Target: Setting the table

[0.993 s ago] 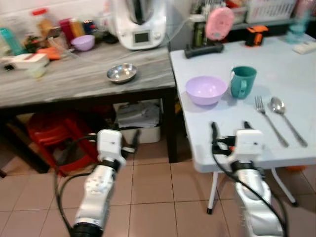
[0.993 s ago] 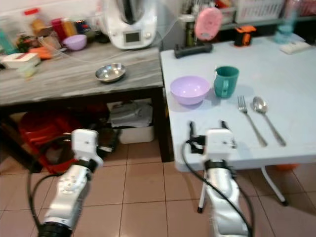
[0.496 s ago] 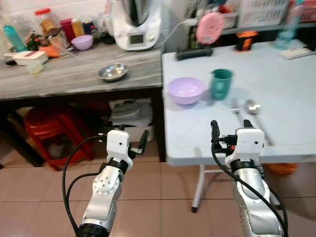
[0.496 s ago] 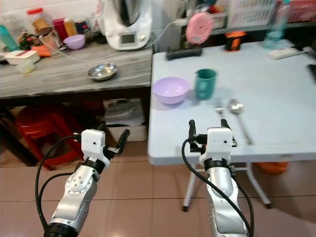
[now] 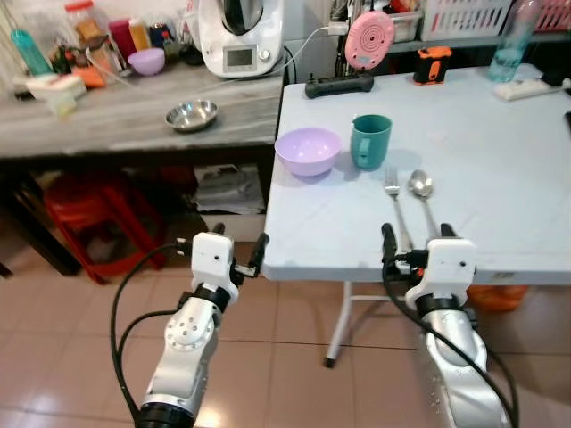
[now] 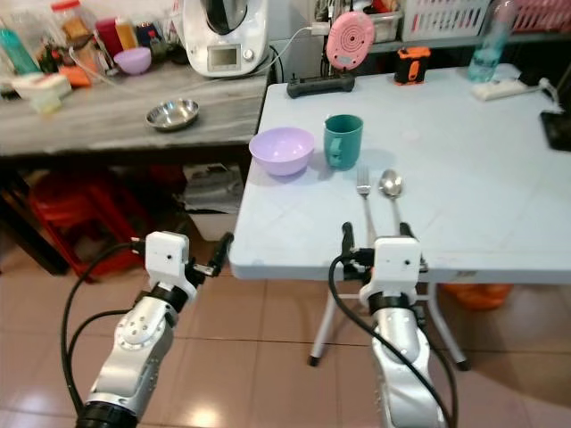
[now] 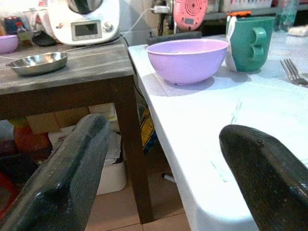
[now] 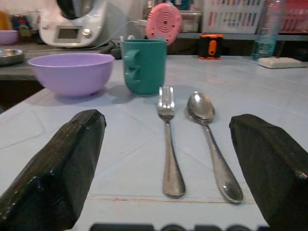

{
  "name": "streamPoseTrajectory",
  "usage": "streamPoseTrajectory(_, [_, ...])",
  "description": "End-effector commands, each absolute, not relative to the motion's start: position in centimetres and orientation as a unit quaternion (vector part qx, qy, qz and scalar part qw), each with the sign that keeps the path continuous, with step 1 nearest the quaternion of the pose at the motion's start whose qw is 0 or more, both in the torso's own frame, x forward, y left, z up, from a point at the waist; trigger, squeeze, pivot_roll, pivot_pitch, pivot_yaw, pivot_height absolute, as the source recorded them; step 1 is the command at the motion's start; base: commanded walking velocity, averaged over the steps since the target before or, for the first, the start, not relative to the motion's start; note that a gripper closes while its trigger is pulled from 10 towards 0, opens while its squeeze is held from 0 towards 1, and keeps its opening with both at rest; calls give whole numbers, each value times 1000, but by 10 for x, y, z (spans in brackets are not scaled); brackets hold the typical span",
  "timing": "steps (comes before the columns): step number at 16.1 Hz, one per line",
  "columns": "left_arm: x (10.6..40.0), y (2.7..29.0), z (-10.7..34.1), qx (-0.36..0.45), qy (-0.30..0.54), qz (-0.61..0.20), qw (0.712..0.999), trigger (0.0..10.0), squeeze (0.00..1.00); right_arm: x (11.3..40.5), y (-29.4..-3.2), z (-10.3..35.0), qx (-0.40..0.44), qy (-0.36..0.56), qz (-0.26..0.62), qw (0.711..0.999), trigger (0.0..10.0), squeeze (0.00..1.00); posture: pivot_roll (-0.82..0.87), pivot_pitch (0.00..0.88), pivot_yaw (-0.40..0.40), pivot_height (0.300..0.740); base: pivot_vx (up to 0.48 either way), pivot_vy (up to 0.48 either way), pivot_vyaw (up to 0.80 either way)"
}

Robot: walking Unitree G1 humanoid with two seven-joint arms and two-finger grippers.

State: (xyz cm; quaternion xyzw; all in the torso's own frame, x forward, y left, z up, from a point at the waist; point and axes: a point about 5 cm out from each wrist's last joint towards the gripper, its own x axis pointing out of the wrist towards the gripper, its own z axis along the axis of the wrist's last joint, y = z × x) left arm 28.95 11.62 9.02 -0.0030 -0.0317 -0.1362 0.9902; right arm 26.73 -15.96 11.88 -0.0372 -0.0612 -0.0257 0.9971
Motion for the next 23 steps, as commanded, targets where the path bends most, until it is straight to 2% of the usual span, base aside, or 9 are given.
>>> streamPoseTrajectory(1, [290,126,93,3,-37,-134,990,10000,0,269,-154,125,-31,-72,-16,997,10000,0,-77,44,122,740,0,0,0])
streamPoseTrajectory(5, [289,125,95,-25,-39,-157,986,10000,0,270,-155,127,-37,-76,-15,996,10000,0,-78,41,118,740,0,0,198])
streamPoseTrajectory(10, [286,121,96,-41,-42,-174,983,10000,0,271,-156,126,-35,-75,-15,996,10000,0,-74,45,108,740,265,0,231])
streamPoseTrajectory(23, [287,116,99,-55,-48,-186,980,10000,0,277,-148,147,-68,-120,27,990,10000,0,-77,30,101,740,412,0,48])
